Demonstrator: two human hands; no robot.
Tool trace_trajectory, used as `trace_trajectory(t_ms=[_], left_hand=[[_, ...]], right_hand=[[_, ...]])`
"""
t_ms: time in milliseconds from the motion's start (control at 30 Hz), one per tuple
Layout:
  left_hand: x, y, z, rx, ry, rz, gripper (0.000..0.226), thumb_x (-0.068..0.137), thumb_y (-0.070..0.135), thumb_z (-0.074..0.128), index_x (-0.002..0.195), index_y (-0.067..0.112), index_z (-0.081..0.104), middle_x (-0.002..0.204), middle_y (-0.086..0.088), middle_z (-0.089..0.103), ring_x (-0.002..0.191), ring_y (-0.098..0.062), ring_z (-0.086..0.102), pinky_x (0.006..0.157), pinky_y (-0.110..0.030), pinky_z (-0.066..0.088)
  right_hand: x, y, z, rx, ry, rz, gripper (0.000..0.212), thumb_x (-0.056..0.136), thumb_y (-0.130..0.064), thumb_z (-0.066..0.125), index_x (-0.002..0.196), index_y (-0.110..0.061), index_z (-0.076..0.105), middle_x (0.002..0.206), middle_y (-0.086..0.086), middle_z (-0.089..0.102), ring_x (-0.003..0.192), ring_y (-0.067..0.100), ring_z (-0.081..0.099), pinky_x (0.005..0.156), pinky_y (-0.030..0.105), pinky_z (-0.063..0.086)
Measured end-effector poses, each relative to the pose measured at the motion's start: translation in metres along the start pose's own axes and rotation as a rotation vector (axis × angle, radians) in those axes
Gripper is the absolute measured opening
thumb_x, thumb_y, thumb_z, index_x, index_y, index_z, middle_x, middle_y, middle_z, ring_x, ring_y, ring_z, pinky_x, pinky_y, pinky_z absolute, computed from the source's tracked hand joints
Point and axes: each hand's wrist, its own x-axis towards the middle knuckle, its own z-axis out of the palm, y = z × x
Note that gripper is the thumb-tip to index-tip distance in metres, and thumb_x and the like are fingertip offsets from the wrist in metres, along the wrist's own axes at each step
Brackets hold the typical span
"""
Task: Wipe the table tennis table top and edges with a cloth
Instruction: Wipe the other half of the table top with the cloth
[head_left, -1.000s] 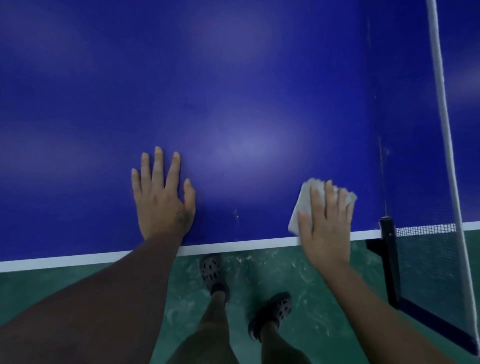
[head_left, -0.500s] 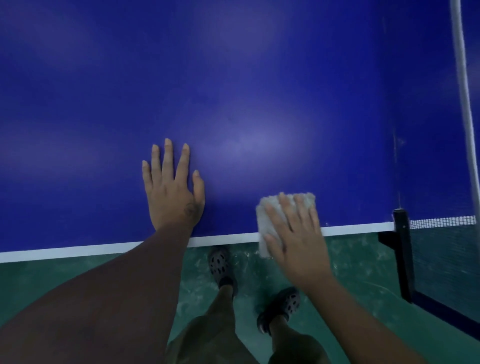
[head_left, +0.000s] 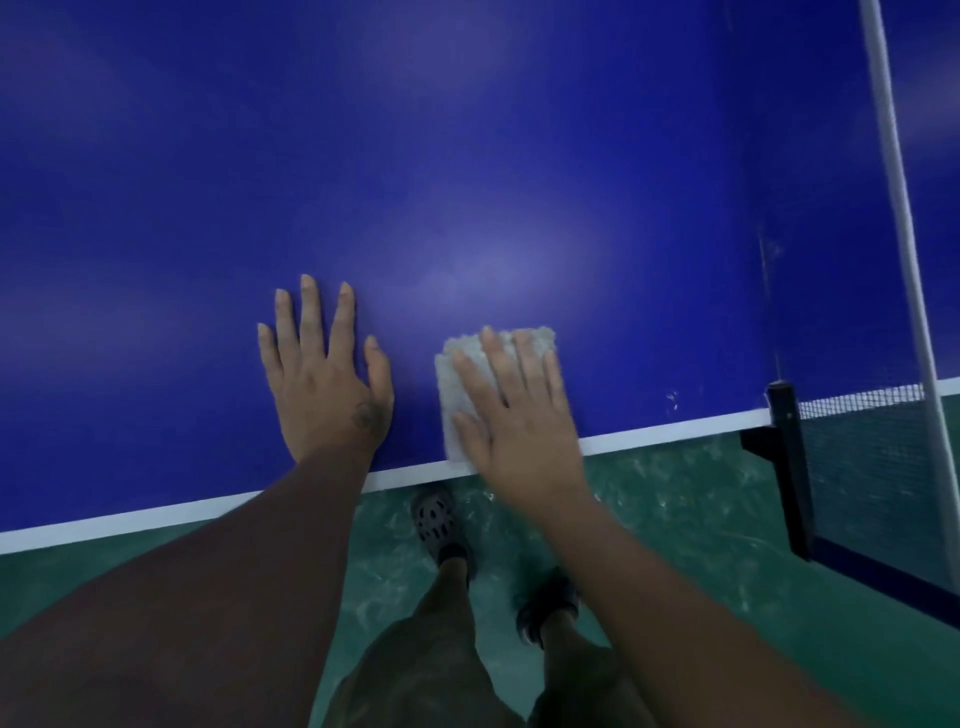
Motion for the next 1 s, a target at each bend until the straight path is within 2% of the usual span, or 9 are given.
trace_trajectory(t_ms=[133,267,433,567,667,767,867,933,1000], left_hand=[[0.001,0.001,-0.003,-0.007,-0.008,-0.006,0.058,0.111,0.037,0.044,0.167,0.02,0.041,0.178,-0.009,0.025,0.167,-0.034,0.016,0.135,-0.056,0.011],[0.0,0.0,-0.003,-0.002,-0.008,-0.008,0.058,0.111,0.037,0.043,0.167,0.019,0.041,0.178,-0.009,0.026,0.166,-0.034,0.017,0.134,-0.056,0.012],[-0.001,-0.001,-0.001,0.007,-0.007,0.0,0.059,0.111,0.037,0.044,0.167,0.019,0.04,0.178,-0.01,0.025,0.167,-0.034,0.016,0.135,-0.056,0.012],[-0.002,-0.001,-0.001,0.013,-0.012,-0.003,0.059,0.111,0.037,0.042,0.168,0.02,0.038,0.179,-0.009,0.024,0.167,-0.033,0.015,0.135,-0.055,0.011],[-0.002,-0.001,-0.001,0.006,-0.005,-0.001,0.059,0.111,0.037,0.042,0.168,0.02,0.038,0.179,-0.009,0.024,0.167,-0.033,0.015,0.135,-0.056,0.011],[-0.002,-0.001,0.0,-0.004,0.0,0.003,0.059,0.111,0.037,0.042,0.168,0.02,0.039,0.178,-0.009,0.025,0.167,-0.033,0.016,0.134,-0.056,0.011],[-0.002,-0.001,-0.001,-0.015,0.018,0.008,0.057,0.112,0.037,0.042,0.167,0.02,0.041,0.178,-0.01,0.026,0.166,-0.034,0.018,0.134,-0.056,0.013],[-0.003,0.0,-0.002,-0.027,0.018,0.005,0.057,0.112,0.037,0.042,0.167,0.02,0.04,0.178,-0.01,0.026,0.166,-0.034,0.017,0.135,-0.055,0.011],[-0.004,0.001,-0.001,-0.031,0.01,0.0,0.058,0.112,0.037,0.042,0.167,0.02,0.04,0.178,-0.01,0.026,0.166,-0.034,0.017,0.135,-0.054,0.01]], right_hand=[[-0.047,0.084,-0.018,-0.014,-0.002,0.299,0.063,0.114,-0.046,0.025,0.172,-0.024,0.016,0.18,0.007,0.005,0.166,0.032,0.003,0.13,0.064,0.011],[-0.069,0.082,-0.017,-0.003,0.06,0.629,0.064,0.114,-0.044,0.024,0.171,-0.015,0.019,0.179,0.014,0.007,0.165,0.039,0.003,0.13,0.065,0.008],[-0.009,0.107,-0.026,-0.027,0.05,0.514,0.064,0.113,-0.049,0.017,0.171,-0.023,0.017,0.179,0.012,0.011,0.165,0.038,0.006,0.133,0.058,0.001],[-0.002,0.141,-0.03,0.036,0.147,0.701,0.064,0.113,-0.051,0.017,0.171,-0.023,0.016,0.179,0.012,0.011,0.164,0.038,0.007,0.131,0.063,0.005],[-0.04,0.097,-0.013,0.017,0.211,0.778,0.062,0.114,-0.045,0.021,0.171,-0.019,0.021,0.178,0.016,0.014,0.163,0.042,0.012,0.13,0.065,0.009],[-0.075,0.06,-0.002,0.012,0.115,0.528,0.06,0.114,-0.04,0.032,0.17,-0.018,0.025,0.178,0.013,0.016,0.164,0.037,0.011,0.132,0.062,0.009],[-0.073,0.095,-0.015,-0.028,0.038,0.261,0.061,0.114,-0.048,0.026,0.17,-0.024,0.026,0.179,0.006,0.015,0.165,0.033,0.009,0.132,0.061,0.01],[-0.056,0.134,-0.025,-0.074,0.048,0.359,0.064,0.113,-0.052,0.018,0.17,-0.025,0.023,0.178,0.007,0.015,0.164,0.035,0.013,0.131,0.062,0.009],[-0.041,0.159,-0.033,0.018,0.081,0.627,0.067,0.111,-0.055,0.015,0.171,-0.026,0.017,0.179,0.01,0.013,0.164,0.036,0.01,0.132,0.062,0.006]])
